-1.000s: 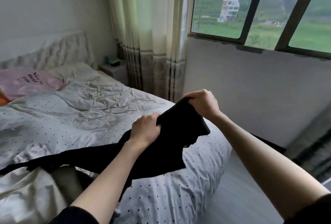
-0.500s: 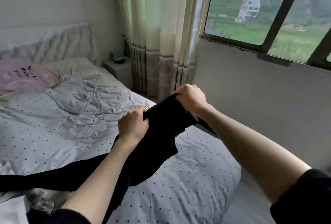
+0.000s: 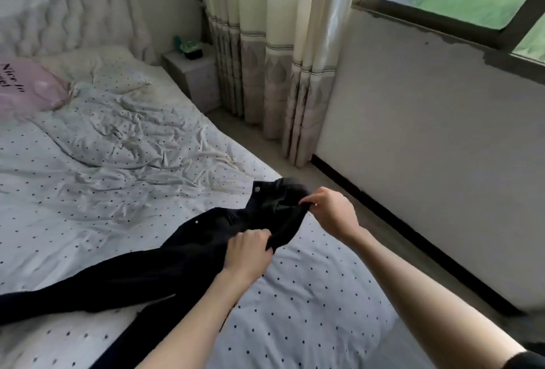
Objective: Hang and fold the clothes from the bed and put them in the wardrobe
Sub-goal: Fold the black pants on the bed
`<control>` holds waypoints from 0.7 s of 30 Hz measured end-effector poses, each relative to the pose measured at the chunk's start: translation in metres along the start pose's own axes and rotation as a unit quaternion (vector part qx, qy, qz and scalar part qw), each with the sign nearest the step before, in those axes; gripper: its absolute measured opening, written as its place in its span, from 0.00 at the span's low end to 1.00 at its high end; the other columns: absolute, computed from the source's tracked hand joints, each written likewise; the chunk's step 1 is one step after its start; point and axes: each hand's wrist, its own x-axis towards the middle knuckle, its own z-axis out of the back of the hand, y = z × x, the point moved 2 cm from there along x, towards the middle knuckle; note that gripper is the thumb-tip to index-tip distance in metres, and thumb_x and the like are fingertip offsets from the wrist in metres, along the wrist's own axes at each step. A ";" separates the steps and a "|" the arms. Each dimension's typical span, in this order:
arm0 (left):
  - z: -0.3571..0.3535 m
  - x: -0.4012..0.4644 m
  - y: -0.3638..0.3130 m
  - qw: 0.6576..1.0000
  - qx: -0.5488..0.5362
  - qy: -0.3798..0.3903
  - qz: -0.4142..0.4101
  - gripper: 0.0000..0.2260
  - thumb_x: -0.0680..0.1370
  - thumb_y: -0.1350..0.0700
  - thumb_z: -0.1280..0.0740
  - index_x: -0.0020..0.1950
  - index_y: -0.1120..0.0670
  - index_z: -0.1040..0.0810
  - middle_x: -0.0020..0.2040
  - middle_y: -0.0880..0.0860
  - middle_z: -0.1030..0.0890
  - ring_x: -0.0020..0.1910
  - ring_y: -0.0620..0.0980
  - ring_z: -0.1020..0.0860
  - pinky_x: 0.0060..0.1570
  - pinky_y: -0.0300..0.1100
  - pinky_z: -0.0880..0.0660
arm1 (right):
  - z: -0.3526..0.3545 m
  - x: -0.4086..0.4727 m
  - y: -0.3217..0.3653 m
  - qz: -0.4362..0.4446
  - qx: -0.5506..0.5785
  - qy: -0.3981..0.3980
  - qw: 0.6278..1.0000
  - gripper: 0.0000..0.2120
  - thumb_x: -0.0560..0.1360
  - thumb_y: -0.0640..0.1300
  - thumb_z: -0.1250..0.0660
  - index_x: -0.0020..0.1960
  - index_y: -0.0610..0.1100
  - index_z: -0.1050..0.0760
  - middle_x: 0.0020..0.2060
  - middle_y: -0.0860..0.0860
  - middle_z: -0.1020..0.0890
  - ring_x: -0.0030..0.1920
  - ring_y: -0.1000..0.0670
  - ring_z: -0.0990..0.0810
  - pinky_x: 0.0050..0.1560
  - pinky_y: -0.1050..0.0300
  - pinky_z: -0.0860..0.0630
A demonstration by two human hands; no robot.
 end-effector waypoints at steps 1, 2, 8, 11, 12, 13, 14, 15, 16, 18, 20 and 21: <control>-0.031 0.005 -0.012 0.997 -0.005 0.073 -0.006 0.08 0.78 0.52 0.40 0.49 0.54 0.24 0.49 0.55 0.19 0.51 0.57 0.22 0.43 0.45 0.30 | -0.022 -0.005 -0.035 -0.012 -0.014 0.056 0.998 0.14 0.74 0.39 0.37 0.52 0.53 0.17 0.49 0.52 0.19 0.50 0.48 0.21 0.46 0.57 0.27; -0.057 0.006 -0.020 0.989 -0.016 0.149 -0.008 0.10 0.78 0.50 0.40 0.53 0.53 0.23 0.52 0.54 0.20 0.53 0.57 0.22 0.46 0.45 0.28 | -0.043 -0.013 -0.065 -0.021 -0.025 0.122 0.992 0.14 0.75 0.39 0.38 0.53 0.51 0.18 0.50 0.52 0.19 0.51 0.48 0.21 0.47 0.56 0.25; -0.118 0.032 -0.018 0.962 -0.082 0.256 0.046 0.14 0.81 0.49 0.42 0.65 0.48 0.26 0.64 0.49 0.25 0.63 0.50 0.29 0.59 0.44 0.30 | -0.104 -0.009 -0.153 -0.080 -0.017 0.360 0.929 0.13 0.78 0.45 0.41 0.58 0.46 0.21 0.56 0.50 0.19 0.57 0.46 0.22 0.54 0.55 0.26; -0.118 0.064 0.012 0.984 -0.045 0.144 0.093 0.17 0.81 0.54 0.43 0.70 0.50 0.31 0.70 0.49 0.31 0.68 0.50 0.34 0.63 0.45 0.34 | -0.121 0.024 -0.157 -0.088 0.018 0.318 0.944 0.17 0.79 0.49 0.42 0.66 0.47 0.27 0.61 0.49 0.22 0.62 0.46 0.25 0.59 0.53 0.29; -0.121 0.075 0.023 0.986 -0.020 0.125 0.105 0.18 0.81 0.55 0.43 0.72 0.51 0.34 0.72 0.50 0.35 0.70 0.51 0.37 0.65 0.45 0.36 | -0.134 0.032 -0.160 -0.098 0.022 0.315 0.944 0.19 0.79 0.51 0.42 0.68 0.47 0.30 0.63 0.49 0.24 0.63 0.46 0.26 0.60 0.51 0.29; -0.118 0.083 0.033 0.988 0.006 0.109 0.110 0.20 0.81 0.57 0.43 0.74 0.52 0.37 0.74 0.52 0.38 0.72 0.51 0.39 0.66 0.47 0.37 | -0.141 0.035 -0.161 -0.110 0.019 0.313 0.943 0.20 0.79 0.53 0.42 0.69 0.47 0.32 0.64 0.49 0.25 0.63 0.46 0.27 0.60 0.50 0.30; -0.119 0.091 0.042 0.987 0.028 0.106 0.119 0.21 0.81 0.58 0.44 0.75 0.52 0.40 0.75 0.53 0.40 0.73 0.52 0.42 0.68 0.49 0.38 | -0.152 0.034 -0.163 -0.127 0.019 0.324 0.937 0.22 0.79 0.55 0.42 0.69 0.47 0.33 0.64 0.48 0.26 0.62 0.45 0.27 0.59 0.48 0.30; -0.122 0.101 0.051 0.984 0.045 0.107 0.134 0.23 0.81 0.60 0.44 0.76 0.52 0.42 0.76 0.53 0.43 0.74 0.52 0.44 0.68 0.51 0.39 | -0.165 0.035 -0.167 -0.143 0.022 0.336 0.931 0.22 0.78 0.57 0.42 0.67 0.46 0.33 0.62 0.48 0.26 0.60 0.44 0.26 0.58 0.48 0.29; -0.123 0.109 0.056 0.980 0.065 0.111 0.150 0.25 0.80 0.62 0.43 0.76 0.52 0.44 0.77 0.54 0.45 0.74 0.53 0.44 0.68 0.52 0.39 | -0.175 0.031 -0.171 -0.156 0.025 0.353 0.922 0.22 0.78 0.58 0.41 0.65 0.45 0.32 0.60 0.47 0.26 0.57 0.44 0.25 0.57 0.47 0.28; -0.128 0.124 0.062 0.968 0.139 0.116 0.173 0.31 0.77 0.64 0.40 0.77 0.50 0.48 0.77 0.55 0.46 0.72 0.54 0.40 0.64 0.51 0.39 | -0.191 0.024 -0.178 -0.166 0.038 0.377 0.910 0.18 0.77 0.57 0.39 0.59 0.44 0.30 0.55 0.47 0.26 0.52 0.44 0.24 0.55 0.48 0.26; -0.130 0.142 0.057 0.960 0.217 0.111 0.139 0.35 0.75 0.62 0.37 0.77 0.47 0.50 0.77 0.54 0.46 0.68 0.55 0.36 0.61 0.48 0.39 | -0.197 0.021 -0.184 -0.171 0.063 0.367 0.912 0.12 0.77 0.52 0.36 0.53 0.44 0.28 0.51 0.47 0.25 0.49 0.45 0.24 0.48 0.53 0.27; -0.132 0.153 0.055 0.958 0.241 0.116 0.107 0.36 0.74 0.62 0.37 0.77 0.45 0.51 0.77 0.54 0.47 0.67 0.55 0.36 0.60 0.48 0.39 | -0.198 0.023 -0.188 -0.178 0.075 0.358 0.914 0.09 0.76 0.50 0.35 0.48 0.44 0.28 0.47 0.48 0.24 0.46 0.46 0.24 0.43 0.56 0.29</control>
